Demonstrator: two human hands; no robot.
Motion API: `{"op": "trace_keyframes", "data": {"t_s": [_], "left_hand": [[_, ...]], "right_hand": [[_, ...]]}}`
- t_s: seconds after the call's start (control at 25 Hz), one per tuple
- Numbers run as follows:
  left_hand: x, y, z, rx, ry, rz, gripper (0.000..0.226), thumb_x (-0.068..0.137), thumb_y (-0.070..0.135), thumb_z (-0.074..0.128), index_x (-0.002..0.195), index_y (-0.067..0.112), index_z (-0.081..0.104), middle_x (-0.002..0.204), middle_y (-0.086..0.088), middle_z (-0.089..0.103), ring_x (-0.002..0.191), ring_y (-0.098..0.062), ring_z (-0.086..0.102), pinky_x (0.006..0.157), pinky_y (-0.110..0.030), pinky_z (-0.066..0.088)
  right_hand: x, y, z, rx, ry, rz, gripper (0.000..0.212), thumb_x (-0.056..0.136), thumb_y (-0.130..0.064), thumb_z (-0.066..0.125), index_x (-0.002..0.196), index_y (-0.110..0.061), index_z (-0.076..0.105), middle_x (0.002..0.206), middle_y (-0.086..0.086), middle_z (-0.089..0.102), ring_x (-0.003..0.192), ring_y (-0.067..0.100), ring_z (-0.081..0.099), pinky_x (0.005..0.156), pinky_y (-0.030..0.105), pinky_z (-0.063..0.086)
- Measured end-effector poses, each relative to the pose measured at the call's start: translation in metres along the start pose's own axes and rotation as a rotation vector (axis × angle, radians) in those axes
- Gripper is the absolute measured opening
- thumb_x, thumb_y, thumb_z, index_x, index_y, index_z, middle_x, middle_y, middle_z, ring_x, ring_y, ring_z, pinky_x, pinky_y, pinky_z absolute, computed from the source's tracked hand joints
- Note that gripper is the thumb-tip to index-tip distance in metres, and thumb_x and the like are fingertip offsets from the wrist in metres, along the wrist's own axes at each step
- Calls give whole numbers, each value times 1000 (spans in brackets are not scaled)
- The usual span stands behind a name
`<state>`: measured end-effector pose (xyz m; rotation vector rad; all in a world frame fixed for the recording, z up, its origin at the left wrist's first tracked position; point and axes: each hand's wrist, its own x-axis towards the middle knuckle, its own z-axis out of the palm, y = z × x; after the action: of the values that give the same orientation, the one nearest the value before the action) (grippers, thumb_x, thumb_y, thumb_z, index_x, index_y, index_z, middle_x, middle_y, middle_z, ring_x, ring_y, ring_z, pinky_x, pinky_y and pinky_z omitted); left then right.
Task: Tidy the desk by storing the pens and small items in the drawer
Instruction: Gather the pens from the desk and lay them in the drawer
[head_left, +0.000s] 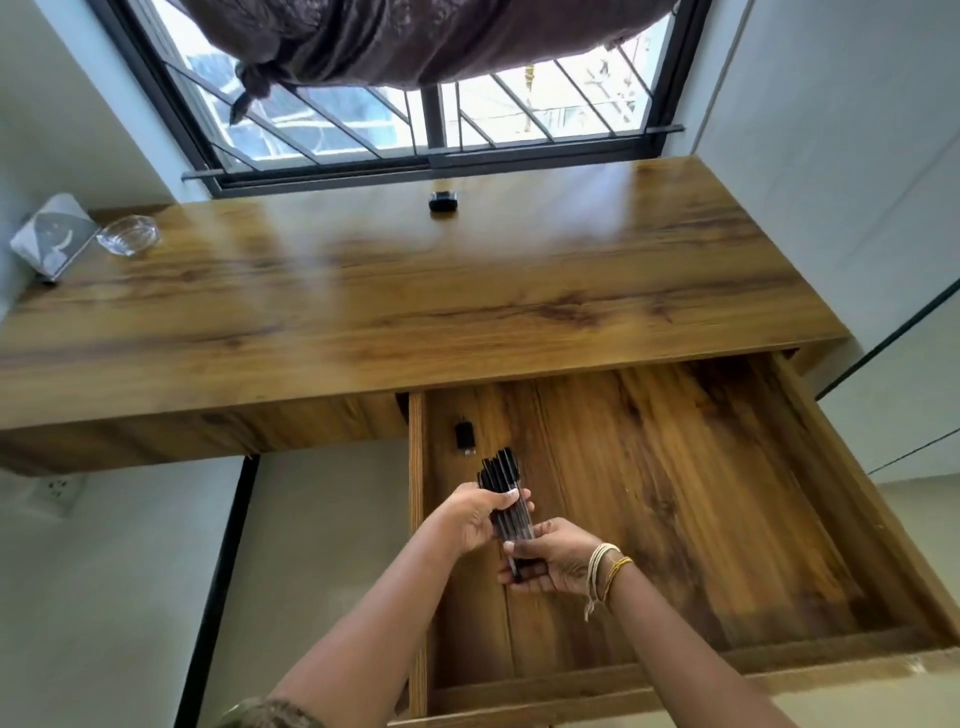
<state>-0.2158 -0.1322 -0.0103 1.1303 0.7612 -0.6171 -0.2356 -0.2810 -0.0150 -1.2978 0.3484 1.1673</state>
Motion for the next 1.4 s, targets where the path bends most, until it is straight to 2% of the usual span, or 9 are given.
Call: {"op": "trace_keyframes", "data": {"t_s": [0.16, 0.36, 0.56, 0.76, 0.88, 1.04, 1.16, 1.24, 1.4], "left_hand": [[0, -10, -17, -1, 62, -11, 24, 92, -8, 52, 116, -9, 55, 106, -21, 68, 97, -32, 68, 85, -47, 55], [-2, -10, -30, -80, 45, -47, 21, 95, -5, 49, 115, -8, 53, 108, -21, 68, 95, -31, 67, 90, -48, 52], [0, -8, -34, -213, 18, -50, 20, 96, -3, 47, 115, -6, 53, 113, -21, 67, 100, -31, 67, 88, -46, 51], [1, -10, -33, -176, -3, -49, 23, 96, -2, 47, 118, -8, 53, 106, -18, 68, 95, -29, 67, 84, -45, 52], [7, -12, -31, -144, 24, -43, 27, 96, -3, 49, 121, -9, 52, 109, -20, 67, 93, -29, 68, 89, -48, 52], [20, -10, -31, -8, 189, -49, 41, 87, -4, 62, 126, -5, 48, 118, -23, 63, 105, -34, 64, 88, -46, 55], [28, -8, -31, 187, 310, -43, 42, 85, -3, 66, 123, -1, 48, 117, -20, 61, 103, -31, 63, 86, -42, 56], [30, -6, -30, 293, 344, -45, 42, 86, 1, 66, 124, 0, 46, 116, -18, 60, 103, -29, 61, 87, -40, 56], [29, -3, -27, 404, 346, -42, 53, 89, 0, 60, 137, 3, 38, 130, -18, 53, 118, -29, 54, 99, -42, 50]], "right_hand": [[16, 13, 12, -13, -17, 28, 11, 93, -7, 57, 101, 1, 59, 87, 17, 72, 84, 29, 71, 77, 40, 59], [23, 14, 19, -30, -32, 53, 9, 95, -5, 54, 99, -1, 60, 86, 17, 71, 79, 27, 73, 67, 36, 59], [23, 12, 14, -34, -72, 135, 12, 96, -5, 51, 97, 0, 61, 94, 20, 72, 92, 32, 71, 80, 41, 58], [22, 12, 11, 37, -130, 154, 16, 95, -6, 53, 106, 3, 58, 101, 23, 70, 100, 35, 69, 86, 43, 57], [27, 14, 16, 93, -74, 112, 19, 93, 0, 53, 110, 7, 56, 97, 23, 70, 94, 34, 69, 80, 41, 59], [38, 10, 23, 132, 26, 106, 18, 93, 2, 51, 109, 8, 56, 90, 20, 69, 86, 31, 70, 75, 39, 60], [47, 4, 26, 113, 92, 114, 16, 94, 3, 48, 107, 6, 57, 88, 19, 66, 84, 30, 68, 74, 38, 59], [53, 2, 27, 90, 121, 111, 20, 94, 2, 48, 111, 6, 58, 88, 19, 65, 83, 30, 67, 72, 37, 59], [62, 2, 30, -70, 179, 125, 35, 90, -10, 62, 122, 2, 54, 96, 19, 64, 82, 31, 68, 74, 40, 60]]}}
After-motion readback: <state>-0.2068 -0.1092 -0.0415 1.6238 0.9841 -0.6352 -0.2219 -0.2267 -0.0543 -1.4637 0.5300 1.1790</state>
